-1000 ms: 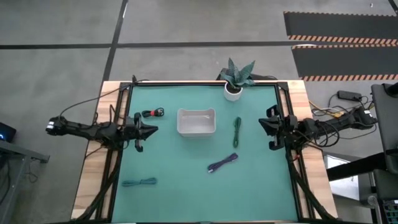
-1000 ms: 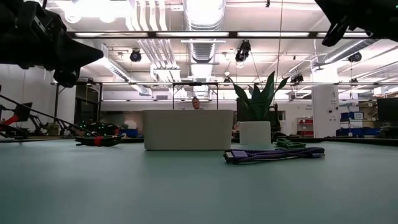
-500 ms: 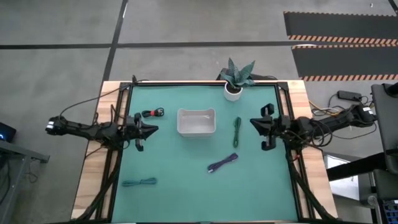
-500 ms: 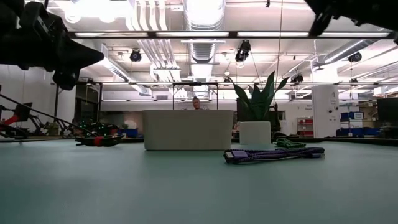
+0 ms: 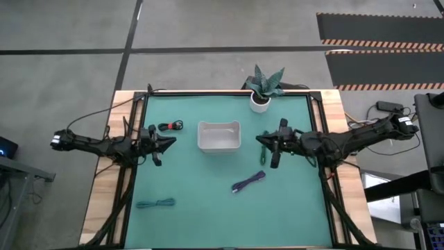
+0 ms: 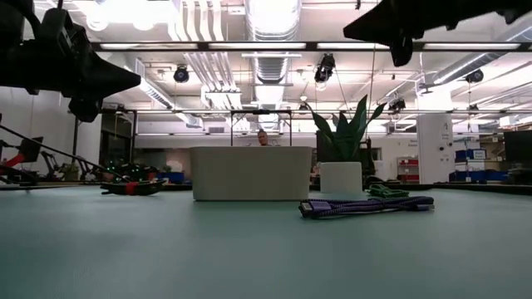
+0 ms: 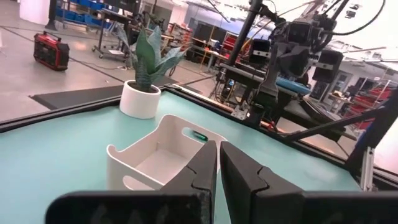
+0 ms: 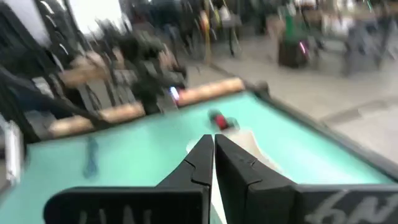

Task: Pick and place USB-C Cables
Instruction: Put the green charger cable into the white bin

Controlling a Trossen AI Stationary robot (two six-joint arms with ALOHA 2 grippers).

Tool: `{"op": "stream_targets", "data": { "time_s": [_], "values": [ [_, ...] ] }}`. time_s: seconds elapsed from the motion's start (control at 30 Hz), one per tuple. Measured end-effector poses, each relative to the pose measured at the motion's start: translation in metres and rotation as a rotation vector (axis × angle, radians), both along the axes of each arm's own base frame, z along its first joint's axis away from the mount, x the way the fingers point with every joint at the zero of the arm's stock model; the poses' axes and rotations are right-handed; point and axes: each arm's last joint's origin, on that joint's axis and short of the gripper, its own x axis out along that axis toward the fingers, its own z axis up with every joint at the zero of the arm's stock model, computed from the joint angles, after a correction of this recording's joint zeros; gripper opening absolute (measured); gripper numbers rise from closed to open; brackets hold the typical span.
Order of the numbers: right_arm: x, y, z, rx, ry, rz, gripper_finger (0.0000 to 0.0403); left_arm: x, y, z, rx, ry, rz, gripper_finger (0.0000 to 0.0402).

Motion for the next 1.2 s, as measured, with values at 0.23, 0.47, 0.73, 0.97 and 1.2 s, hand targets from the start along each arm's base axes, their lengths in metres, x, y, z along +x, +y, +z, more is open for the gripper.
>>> {"op": "stream_targets", "data": {
  "time_s": [0.23,0.47,0.73,0.97,1.2],
  "values": [
    [0.005,0.001,0.000,0.138,0.161,-0.044,0.0009,0.000,0.000,0.001,-0.001,-0.007,0.002,0.0006],
    [-0.002,0.000,-0.013,0.345,0.301,-0.146,0.0009,-0.001,0.000,0.001,-0.002,-0.011,0.001,0.0006],
    [-0.009,-0.006,-0.020,0.444,0.328,-0.295,0.0009,-0.001,0.000,0.001,-0.002,-0.011,0.001,0.0006],
    [-0.006,-0.007,-0.010,0.432,0.276,-0.327,0.0009,-0.001,0.000,0.001,-0.002,-0.012,0.001,0.0006],
    [-0.001,-0.007,-0.009,0.417,0.252,-0.346,0.0009,-0.001,0.000,0.001,-0.002,-0.011,0.001,0.0006]
  ]
}}
